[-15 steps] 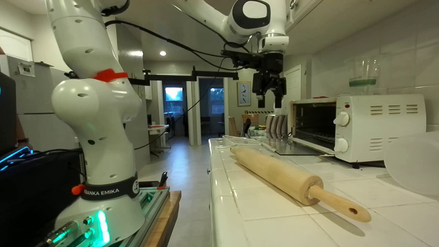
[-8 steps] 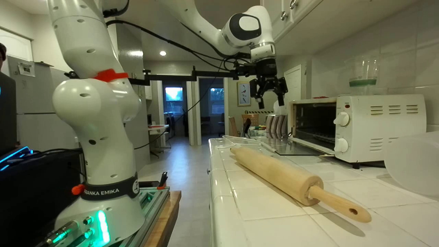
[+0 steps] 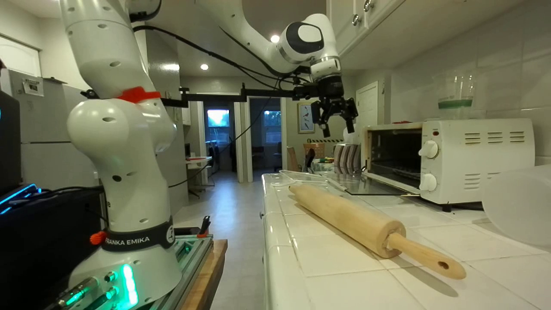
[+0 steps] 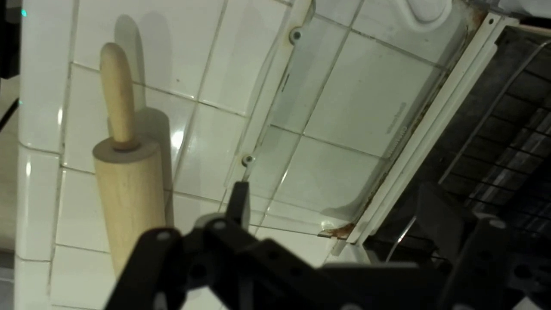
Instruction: Close the door of the oven
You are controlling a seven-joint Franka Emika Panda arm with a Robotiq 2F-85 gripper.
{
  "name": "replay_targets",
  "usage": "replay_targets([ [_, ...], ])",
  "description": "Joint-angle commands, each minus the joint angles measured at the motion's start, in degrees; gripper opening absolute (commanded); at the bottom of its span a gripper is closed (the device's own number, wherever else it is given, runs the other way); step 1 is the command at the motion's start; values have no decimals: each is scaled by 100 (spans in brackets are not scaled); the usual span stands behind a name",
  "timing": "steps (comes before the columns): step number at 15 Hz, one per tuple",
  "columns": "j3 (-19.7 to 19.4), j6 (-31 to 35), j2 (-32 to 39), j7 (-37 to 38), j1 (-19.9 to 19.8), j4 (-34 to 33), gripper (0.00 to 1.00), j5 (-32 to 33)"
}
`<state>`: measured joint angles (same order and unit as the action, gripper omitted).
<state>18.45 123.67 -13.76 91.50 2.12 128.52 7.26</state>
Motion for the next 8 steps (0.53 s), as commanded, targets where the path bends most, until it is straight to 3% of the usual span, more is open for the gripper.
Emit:
replay_targets([
  [1, 71, 567, 94, 684, 124, 148, 100, 608],
  [5, 298, 786, 289, 1544, 273, 240, 100, 1231],
  [8, 275, 941, 379, 1719, 520, 323, 100, 979],
])
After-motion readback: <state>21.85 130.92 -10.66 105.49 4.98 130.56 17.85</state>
